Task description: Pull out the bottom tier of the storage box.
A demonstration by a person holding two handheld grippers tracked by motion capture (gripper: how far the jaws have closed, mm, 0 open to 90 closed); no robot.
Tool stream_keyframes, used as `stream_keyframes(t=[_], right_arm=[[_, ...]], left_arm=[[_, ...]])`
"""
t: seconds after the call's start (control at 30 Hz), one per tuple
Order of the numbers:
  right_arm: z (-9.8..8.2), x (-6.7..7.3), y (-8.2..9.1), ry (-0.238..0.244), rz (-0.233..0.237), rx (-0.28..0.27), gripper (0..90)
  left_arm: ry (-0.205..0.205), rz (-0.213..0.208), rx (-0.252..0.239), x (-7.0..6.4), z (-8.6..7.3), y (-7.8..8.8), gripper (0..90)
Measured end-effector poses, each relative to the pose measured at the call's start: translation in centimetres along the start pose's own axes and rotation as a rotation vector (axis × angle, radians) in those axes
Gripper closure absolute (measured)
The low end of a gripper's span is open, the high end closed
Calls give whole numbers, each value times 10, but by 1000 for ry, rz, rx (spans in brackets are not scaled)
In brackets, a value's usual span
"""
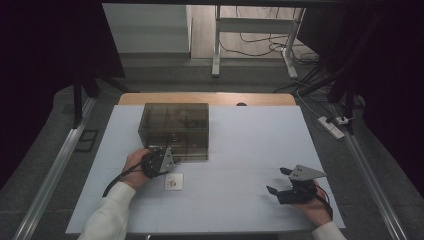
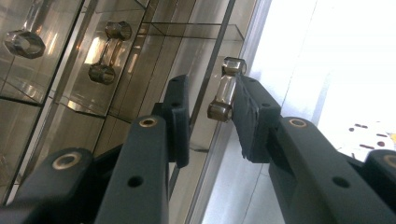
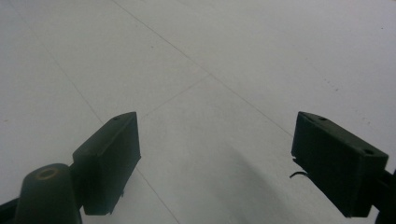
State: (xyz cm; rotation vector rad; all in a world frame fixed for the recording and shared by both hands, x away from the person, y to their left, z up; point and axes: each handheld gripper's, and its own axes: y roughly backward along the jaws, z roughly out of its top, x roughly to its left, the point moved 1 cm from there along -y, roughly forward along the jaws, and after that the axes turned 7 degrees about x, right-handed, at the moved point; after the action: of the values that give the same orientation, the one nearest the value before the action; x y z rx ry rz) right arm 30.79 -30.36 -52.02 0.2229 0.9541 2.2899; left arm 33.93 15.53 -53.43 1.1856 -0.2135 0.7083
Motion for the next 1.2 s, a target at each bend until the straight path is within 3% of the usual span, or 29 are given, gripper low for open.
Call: stream_keyframes(t=[1.2], right_arm=[[-1, 0, -2, 10, -1, 8, 150]], left_arm=[[-6, -2, 16, -6, 0, 5, 671]])
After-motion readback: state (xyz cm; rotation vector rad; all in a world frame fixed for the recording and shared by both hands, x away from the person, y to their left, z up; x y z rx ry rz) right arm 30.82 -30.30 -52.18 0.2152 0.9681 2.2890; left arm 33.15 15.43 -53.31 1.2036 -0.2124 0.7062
